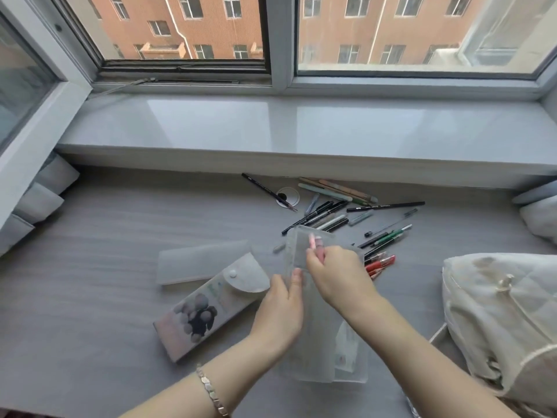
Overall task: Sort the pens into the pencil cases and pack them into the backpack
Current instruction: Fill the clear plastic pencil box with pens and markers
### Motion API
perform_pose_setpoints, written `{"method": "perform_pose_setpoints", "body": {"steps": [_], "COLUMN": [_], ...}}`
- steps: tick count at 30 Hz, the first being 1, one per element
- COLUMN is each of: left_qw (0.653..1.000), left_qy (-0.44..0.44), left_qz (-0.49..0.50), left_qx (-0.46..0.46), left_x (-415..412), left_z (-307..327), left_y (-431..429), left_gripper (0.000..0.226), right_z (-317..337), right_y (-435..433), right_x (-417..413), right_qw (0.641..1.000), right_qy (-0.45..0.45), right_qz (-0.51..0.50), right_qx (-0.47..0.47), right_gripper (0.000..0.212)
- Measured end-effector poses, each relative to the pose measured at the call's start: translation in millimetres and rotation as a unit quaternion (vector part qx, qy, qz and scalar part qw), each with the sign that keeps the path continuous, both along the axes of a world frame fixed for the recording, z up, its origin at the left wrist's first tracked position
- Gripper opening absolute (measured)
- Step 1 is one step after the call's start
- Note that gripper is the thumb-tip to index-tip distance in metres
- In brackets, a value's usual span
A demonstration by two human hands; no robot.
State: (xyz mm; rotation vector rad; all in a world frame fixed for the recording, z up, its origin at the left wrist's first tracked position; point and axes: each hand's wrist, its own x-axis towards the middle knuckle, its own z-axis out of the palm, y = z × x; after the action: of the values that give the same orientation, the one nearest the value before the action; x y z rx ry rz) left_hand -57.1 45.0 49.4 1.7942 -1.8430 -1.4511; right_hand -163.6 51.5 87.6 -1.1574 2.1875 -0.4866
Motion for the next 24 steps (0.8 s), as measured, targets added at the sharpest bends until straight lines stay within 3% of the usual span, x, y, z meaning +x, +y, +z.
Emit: {"method": "perform_pose_setpoints", "body": {"steps": [3, 7, 10, 12, 14, 19, 24], "left_qw": [1.0, 1.0, 0.999, 0.998, 0.997, 0.996, 0.994], "left_qy": [-0.004, -0.008, -0.017, -0.023, -0.027, -0.025, -0.029], "left_qz": [-0.013, -0.021, -0.037, -0.053, -0.07, -0.083, -0.097], "left_qx": [-0.005, 0.007, 0.028, 0.033, 0.034, 0.034, 0.038], "left_x": [3, 5, 5, 5, 5, 5, 7], "left_z": [2, 0, -1, 0, 2, 8, 9], "left_y": [9, 11, 14, 18, 21, 26, 27], "left_gripper": [0.043, 0.043, 0.048, 0.049, 0.05, 0.042, 0.04], "right_z": [-2, 2, 0, -2, -5, -19, -25], "right_y": [5, 15, 16, 15, 16, 23, 33], "right_x": [-4, -13, -12, -7, -2, 0, 0], "right_qw": [0.999, 0.997, 0.977, 0.936, 0.911, 0.967, 0.973], "right_qy": [0.041, 0.002, -0.102, -0.212, -0.248, -0.097, -0.027], "right_qz": [0.015, -0.026, -0.11, -0.194, -0.239, -0.149, -0.089], "right_qx": [0.008, -0.067, -0.15, -0.202, -0.227, -0.182, -0.212], "right_gripper": [0.048, 0.057, 0.055, 0.048, 0.044, 0.039, 0.017]}}
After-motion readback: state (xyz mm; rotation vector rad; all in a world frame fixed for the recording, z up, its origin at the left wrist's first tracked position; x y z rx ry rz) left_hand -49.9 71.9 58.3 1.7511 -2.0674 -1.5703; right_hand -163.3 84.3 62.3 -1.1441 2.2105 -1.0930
